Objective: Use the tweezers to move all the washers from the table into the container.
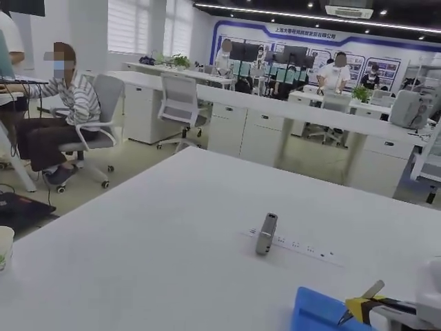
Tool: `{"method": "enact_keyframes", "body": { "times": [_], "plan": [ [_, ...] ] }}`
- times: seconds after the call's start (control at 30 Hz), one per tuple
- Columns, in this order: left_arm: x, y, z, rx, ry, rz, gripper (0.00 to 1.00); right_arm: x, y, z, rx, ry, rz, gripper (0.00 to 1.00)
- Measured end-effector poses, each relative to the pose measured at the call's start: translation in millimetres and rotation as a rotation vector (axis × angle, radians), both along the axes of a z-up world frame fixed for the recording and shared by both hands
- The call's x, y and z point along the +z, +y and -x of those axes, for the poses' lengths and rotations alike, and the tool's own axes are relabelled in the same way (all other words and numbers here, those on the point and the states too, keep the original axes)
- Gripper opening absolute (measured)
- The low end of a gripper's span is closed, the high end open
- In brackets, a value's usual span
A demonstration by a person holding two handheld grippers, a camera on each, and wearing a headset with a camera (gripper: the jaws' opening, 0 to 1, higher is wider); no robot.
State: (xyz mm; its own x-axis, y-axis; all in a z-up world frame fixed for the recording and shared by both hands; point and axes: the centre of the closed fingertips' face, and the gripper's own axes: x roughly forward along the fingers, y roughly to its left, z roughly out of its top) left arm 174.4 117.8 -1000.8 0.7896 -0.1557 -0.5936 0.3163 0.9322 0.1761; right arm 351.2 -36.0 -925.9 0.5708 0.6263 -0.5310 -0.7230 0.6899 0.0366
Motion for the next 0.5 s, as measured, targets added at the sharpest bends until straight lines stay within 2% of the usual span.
{"method": "enact_keyframes", "body": {
  "times": [0.23, 0.5],
  "plan": [
    [0.2, -0.6, -0.7, 0.0, -0.003, 0.001, 0.95, 3.2, 3.4, 18.9, 0.059, -0.038, 0.045, 0.03],
    [0.0, -1.6, -1.0, -0.003, -0.003, 0.002, 0.95, -10.9, 6.3, 31.7, 0.089, -0.002, 0.049, 0.03]
  ]
}}
